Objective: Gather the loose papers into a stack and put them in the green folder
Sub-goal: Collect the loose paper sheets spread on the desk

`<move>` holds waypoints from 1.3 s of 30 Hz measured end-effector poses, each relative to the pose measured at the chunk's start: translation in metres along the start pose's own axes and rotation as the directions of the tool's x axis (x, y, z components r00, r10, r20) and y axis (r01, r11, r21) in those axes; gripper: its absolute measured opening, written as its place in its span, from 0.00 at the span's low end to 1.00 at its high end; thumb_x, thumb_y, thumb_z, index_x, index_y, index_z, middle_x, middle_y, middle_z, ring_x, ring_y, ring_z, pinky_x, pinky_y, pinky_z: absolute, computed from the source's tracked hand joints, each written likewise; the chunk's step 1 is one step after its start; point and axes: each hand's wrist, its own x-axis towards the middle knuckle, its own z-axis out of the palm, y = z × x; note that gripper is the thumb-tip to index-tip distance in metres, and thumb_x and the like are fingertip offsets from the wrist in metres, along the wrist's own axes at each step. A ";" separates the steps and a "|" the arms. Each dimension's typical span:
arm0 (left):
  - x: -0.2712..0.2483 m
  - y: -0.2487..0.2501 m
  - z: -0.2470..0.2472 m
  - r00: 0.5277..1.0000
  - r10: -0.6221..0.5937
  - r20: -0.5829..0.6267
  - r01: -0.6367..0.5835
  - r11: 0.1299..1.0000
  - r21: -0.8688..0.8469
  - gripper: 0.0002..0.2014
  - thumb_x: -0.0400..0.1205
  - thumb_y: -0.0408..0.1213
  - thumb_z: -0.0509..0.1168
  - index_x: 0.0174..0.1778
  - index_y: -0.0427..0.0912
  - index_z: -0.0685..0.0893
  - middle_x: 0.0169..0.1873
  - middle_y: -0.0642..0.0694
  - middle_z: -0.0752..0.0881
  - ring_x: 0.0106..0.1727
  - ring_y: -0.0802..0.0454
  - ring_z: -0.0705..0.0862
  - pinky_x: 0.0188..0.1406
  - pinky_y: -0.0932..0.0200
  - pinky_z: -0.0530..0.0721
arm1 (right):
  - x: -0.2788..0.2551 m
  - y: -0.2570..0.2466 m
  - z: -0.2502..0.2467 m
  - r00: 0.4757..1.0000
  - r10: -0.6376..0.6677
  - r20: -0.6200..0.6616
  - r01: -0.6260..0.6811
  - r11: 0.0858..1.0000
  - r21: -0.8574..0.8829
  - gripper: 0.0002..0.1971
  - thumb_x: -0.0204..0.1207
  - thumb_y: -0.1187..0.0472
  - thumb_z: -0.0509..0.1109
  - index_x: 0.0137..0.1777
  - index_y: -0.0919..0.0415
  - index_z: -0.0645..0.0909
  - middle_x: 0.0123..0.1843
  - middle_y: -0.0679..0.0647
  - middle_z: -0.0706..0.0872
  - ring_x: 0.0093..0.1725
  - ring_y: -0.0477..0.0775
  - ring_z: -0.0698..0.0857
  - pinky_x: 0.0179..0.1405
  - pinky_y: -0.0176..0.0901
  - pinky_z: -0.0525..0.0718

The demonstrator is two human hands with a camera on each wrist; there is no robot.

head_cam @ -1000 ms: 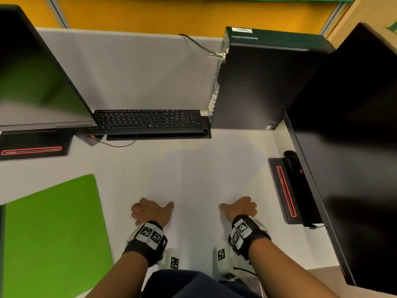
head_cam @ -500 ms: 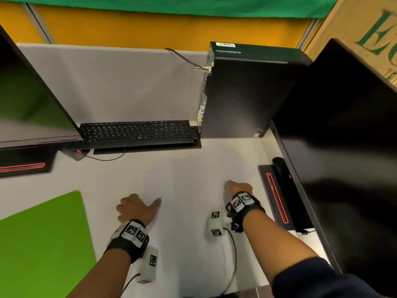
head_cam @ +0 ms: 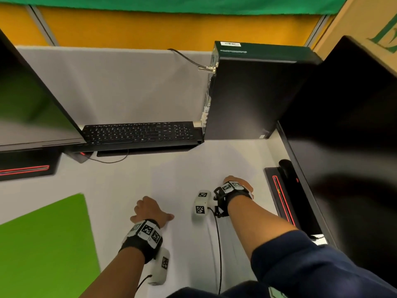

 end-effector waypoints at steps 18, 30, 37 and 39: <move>0.004 -0.007 0.009 0.996 0.068 -0.065 -0.070 0.997 -0.030 0.44 0.64 0.56 0.76 0.70 0.39 0.67 0.69 0.43 0.71 0.72 0.43 0.70 0.67 0.43 0.72 | -0.002 -0.043 -0.031 0.999 0.043 -0.024 -0.036 0.976 0.213 0.16 0.70 0.54 0.65 0.55 0.55 0.85 0.54 0.54 0.89 0.56 0.57 0.87 0.64 0.49 0.81; -0.001 -0.008 0.007 0.995 0.099 -0.034 -0.101 0.992 -0.071 0.47 0.63 0.55 0.77 0.74 0.38 0.65 0.71 0.40 0.70 0.73 0.41 0.69 0.68 0.42 0.72 | -0.058 0.005 -0.068 0.760 0.211 -0.615 0.562 0.263 0.784 0.05 0.83 0.58 0.59 0.47 0.55 0.73 0.38 0.55 0.77 0.36 0.52 0.75 0.41 0.46 0.76; -0.003 -0.019 -0.001 0.986 0.155 -0.059 -0.166 0.942 -0.292 0.27 0.77 0.48 0.68 0.69 0.37 0.74 0.69 0.37 0.75 0.70 0.39 0.75 0.70 0.48 0.75 | -0.139 0.045 -0.112 0.690 -0.454 -0.564 0.607 -0.061 0.793 0.09 0.85 0.62 0.58 0.46 0.53 0.78 0.42 0.47 0.89 0.42 0.47 0.86 0.44 0.41 0.85; 0.000 -0.025 -0.013 0.990 0.130 -0.062 -0.144 0.918 -0.369 0.19 0.81 0.46 0.62 0.61 0.35 0.83 0.63 0.36 0.84 0.65 0.38 0.81 0.65 0.52 0.78 | -0.147 0.054 -0.116 0.720 -0.491 -0.490 0.482 -0.153 0.863 0.10 0.85 0.62 0.57 0.45 0.54 0.79 0.44 0.46 0.90 0.44 0.45 0.87 0.47 0.38 0.86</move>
